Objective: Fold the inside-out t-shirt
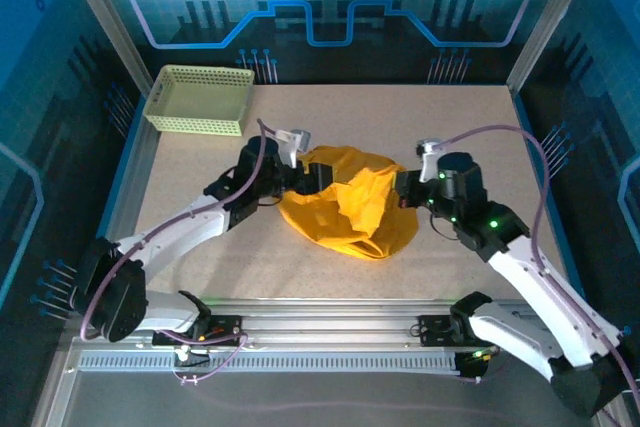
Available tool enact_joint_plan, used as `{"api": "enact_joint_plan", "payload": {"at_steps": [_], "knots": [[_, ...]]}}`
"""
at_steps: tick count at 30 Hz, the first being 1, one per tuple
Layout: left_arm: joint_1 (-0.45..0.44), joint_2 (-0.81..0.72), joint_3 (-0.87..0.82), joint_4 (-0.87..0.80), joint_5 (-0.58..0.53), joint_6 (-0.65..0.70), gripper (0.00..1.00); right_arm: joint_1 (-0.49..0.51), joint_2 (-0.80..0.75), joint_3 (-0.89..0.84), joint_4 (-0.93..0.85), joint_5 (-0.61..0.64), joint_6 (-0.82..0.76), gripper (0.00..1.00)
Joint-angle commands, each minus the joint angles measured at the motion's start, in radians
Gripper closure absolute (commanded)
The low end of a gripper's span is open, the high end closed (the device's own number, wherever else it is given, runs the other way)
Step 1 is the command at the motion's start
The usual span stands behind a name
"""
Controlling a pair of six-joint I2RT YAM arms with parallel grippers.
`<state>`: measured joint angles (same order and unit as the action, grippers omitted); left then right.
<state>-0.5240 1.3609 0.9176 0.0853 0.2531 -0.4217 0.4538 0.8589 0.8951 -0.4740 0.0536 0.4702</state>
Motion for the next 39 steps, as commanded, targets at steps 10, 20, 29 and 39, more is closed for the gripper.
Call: {"api": "enact_joint_plan", "payload": {"at_steps": [10, 20, 29, 39], "knots": [[-0.054, 0.345, 0.338, -0.419, -0.178, 0.057, 0.35, -0.256, -0.072, -0.15, -0.283, 0.023, 0.144, 1.0], [-0.151, 0.531, 0.476, -0.518, -0.25, 0.092, 0.41, -0.286, -0.07, -0.192, -0.314, 0.044, 0.191, 1.0], [-0.15, 0.592, 0.498, -0.509, -0.302, 0.097, 0.31, -0.295, -0.078, -0.2, -0.31, 0.037, 0.194, 1.0], [-0.115, 0.542, 0.493, -0.407, -0.157, 0.085, 1.0, -0.326, -0.048, -0.054, -0.329, 0.014, 0.11, 1.0]]}}
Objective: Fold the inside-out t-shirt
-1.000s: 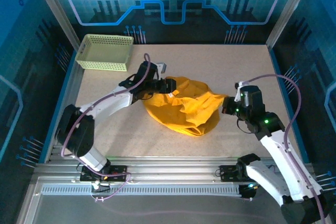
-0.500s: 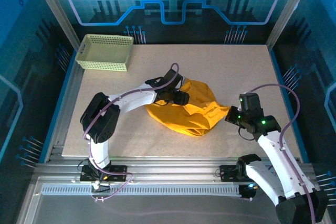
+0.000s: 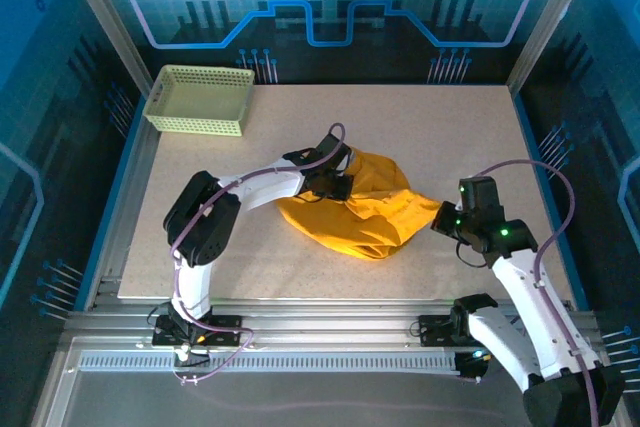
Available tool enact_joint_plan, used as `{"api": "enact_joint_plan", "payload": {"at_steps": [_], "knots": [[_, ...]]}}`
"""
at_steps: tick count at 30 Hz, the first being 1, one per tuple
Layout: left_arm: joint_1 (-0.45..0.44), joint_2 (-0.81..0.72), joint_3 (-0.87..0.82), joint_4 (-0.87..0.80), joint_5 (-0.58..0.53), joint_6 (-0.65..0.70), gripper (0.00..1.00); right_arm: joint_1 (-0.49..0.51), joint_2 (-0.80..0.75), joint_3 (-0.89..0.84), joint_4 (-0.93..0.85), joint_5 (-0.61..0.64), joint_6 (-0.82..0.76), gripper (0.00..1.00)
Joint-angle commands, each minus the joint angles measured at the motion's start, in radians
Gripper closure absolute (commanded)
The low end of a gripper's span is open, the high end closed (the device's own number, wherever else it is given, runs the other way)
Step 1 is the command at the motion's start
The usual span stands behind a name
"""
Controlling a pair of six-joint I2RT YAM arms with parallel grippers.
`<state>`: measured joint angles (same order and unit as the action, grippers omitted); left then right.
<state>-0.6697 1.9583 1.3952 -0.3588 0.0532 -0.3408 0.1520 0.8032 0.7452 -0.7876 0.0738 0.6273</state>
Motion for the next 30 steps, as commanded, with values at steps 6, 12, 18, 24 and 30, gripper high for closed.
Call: {"api": "enact_joint_plan", "payload": {"at_steps": [6, 12, 18, 24, 30], "knots": [[0.168, -0.303, 0.064, 0.046, -0.119, 0.034, 1.0, -0.027, 0.083, 0.382, -0.029, -0.196, -0.172, 1.0], [0.195, -0.503, 0.079, 0.156, -0.179, 0.066, 1.0, 0.014, 0.099, 0.493, -0.019, -0.228, -0.191, 1.0], [0.192, -0.119, 0.396, -0.264, -0.164, 0.069, 1.0, 0.168, 0.146, 0.379, 0.077, -0.225, -0.173, 1.0], [0.107, -0.027, 0.409, -0.359, -0.278, 0.128, 0.43, 0.344, 0.27, 0.425, 0.14, -0.187, -0.143, 1.0], [-0.038, -0.384, -0.093, 0.049, -0.265, 0.114, 0.22, 0.359, 0.376, 0.473, 0.172, -0.175, -0.087, 1.0]]}}
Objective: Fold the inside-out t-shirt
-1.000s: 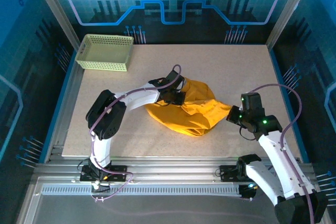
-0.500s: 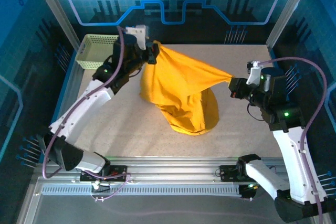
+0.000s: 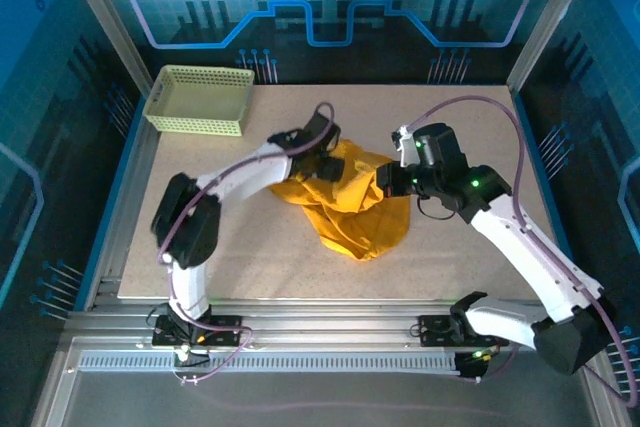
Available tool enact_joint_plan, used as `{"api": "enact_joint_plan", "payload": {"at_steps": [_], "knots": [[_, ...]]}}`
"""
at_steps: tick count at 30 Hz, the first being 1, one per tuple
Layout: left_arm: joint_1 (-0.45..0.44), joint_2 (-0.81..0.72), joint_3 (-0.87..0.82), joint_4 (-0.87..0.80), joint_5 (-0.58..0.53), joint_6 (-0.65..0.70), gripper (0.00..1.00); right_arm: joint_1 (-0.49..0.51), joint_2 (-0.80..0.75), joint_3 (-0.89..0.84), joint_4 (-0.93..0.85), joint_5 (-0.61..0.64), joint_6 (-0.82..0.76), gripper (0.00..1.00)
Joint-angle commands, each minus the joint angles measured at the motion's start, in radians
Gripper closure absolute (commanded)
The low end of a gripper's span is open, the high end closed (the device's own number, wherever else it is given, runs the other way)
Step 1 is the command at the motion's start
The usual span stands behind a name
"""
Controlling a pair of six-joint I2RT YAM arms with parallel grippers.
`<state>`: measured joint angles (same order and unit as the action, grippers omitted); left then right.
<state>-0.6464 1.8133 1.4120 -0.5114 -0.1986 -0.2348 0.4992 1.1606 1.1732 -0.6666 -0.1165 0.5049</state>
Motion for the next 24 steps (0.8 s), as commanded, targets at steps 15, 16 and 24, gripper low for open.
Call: {"api": "enact_joint_plan", "payload": {"at_steps": [15, 16, 24], "knots": [[-0.201, -0.246, -0.36, 0.566, -0.03, -0.127, 0.09, 0.073, 0.037, 0.06, 0.087, 0.035, 0.038, 1.0], [-0.2, -0.226, -0.339, 0.562, -0.036, -0.132, 0.12, 0.075, 0.031, 0.054, 0.089, 0.035, 0.04, 1.0], [-0.119, -0.18, -0.362, 0.668, 0.042, -0.229, 0.61, 0.07, 0.003, 0.013, 0.075, 0.074, 0.036, 1.0]]}}
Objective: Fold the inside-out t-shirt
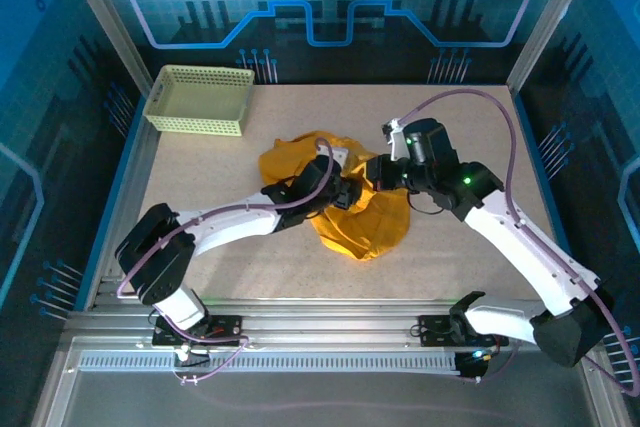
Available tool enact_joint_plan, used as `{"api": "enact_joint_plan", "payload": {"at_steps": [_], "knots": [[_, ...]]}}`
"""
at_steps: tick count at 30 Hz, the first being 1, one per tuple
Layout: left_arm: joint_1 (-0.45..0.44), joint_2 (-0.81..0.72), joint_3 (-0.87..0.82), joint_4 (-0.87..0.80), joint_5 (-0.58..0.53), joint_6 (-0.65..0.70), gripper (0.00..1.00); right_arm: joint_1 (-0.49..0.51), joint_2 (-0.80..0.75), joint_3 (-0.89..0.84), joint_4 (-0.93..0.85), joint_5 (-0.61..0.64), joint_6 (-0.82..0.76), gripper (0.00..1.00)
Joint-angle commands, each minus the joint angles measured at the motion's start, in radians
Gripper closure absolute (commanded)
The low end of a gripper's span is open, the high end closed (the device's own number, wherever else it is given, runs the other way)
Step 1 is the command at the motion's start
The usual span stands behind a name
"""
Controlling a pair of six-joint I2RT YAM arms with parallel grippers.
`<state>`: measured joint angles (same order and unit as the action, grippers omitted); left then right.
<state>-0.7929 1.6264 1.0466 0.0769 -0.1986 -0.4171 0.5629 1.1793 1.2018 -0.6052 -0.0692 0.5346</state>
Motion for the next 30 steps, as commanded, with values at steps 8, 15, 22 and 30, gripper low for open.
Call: {"api": "enact_joint_plan", "payload": {"at_steps": [8, 15, 22, 30], "knots": [[0.028, -0.057, -0.094, 0.207, 0.257, 0.042, 0.94, -0.065, 0.04, -0.032, 0.028, 0.057, -0.012, 1.0], [0.028, -0.096, -0.152, 0.228, 0.488, 0.059, 1.0, -0.187, 0.216, 0.01, 0.11, 0.058, -0.065, 1.0], [0.063, -0.084, -0.164, 0.26, 0.533, -0.024, 1.0, -0.21, 0.256, 0.003, 0.116, 0.064, -0.121, 0.62], [0.131, -0.014, -0.144, 0.353, 0.586, -0.124, 1.0, -0.137, -0.069, -0.189, 0.112, -0.057, -0.137, 0.54]]}}
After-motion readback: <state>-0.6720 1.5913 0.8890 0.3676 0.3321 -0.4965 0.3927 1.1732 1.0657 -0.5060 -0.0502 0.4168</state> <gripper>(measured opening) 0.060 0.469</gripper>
